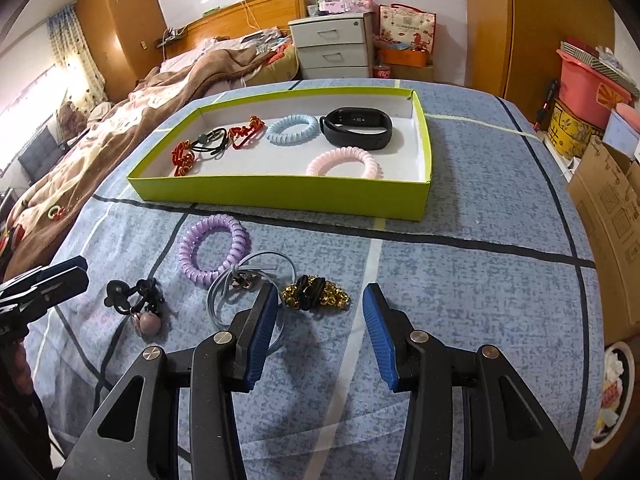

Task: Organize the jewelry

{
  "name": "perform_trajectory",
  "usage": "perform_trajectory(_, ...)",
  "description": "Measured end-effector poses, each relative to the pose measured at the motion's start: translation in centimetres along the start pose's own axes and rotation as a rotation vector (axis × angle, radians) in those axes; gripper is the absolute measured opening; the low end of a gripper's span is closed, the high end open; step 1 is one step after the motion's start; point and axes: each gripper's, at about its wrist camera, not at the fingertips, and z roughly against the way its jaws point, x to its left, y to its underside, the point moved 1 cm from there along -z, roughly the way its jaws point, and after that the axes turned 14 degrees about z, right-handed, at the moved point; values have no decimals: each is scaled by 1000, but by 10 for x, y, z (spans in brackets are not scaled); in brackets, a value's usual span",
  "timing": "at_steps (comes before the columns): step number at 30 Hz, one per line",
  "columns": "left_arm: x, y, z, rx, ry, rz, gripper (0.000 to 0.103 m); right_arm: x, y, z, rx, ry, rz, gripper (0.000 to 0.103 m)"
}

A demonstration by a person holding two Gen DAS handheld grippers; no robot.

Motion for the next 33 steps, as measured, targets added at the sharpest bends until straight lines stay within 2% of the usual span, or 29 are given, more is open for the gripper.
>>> perform_trajectory(2,-1,1,-1,1,0,-1,53,0,0,-1,0,-1,4,32)
perform_trajectory(6,-3,2,-3,8,2,-1,53,-1,-1,-1,-6,-9,2,29)
perform_trajectory(7,-3,2,-4,11,4,-2,53,-1,-1,-1,-6,-13,4,24)
perform_trajectory(9,-4,3,-5,17,1,-1,53,-3,0,0,-7,-21,1,22)
perform_trajectory(11,-6,3,-6,21,6,-4,53,-4,0,2,-16,-29,-5,13)
perform_trajectory(14,-7,4,-7,23,4,-7,53,-6,1,5,-26,-21,-17,9)
perform_trajectory(19,-10,5,-8,30,8,-12,53,-12,4,10,-37,-24,-48,8)
perform_trajectory(22,-12,6,-10,35,7,-14,53,-16,5,16,-54,-15,-63,0)
perform_trajectory(26,-16,8,-11,42,16,-27,54,-20,8,22,-63,-10,-77,0)
perform_trajectory(28,-18,9,-13,50,28,-31,60,-20,10,23,-66,-1,-72,0)
perform_trajectory(31,-22,9,-15,48,12,-40,60,-24,9,24,-73,-30,-68,1)
perform_trajectory(33,-26,9,-15,52,26,-44,60,-23,6,23,-74,-8,-51,10)
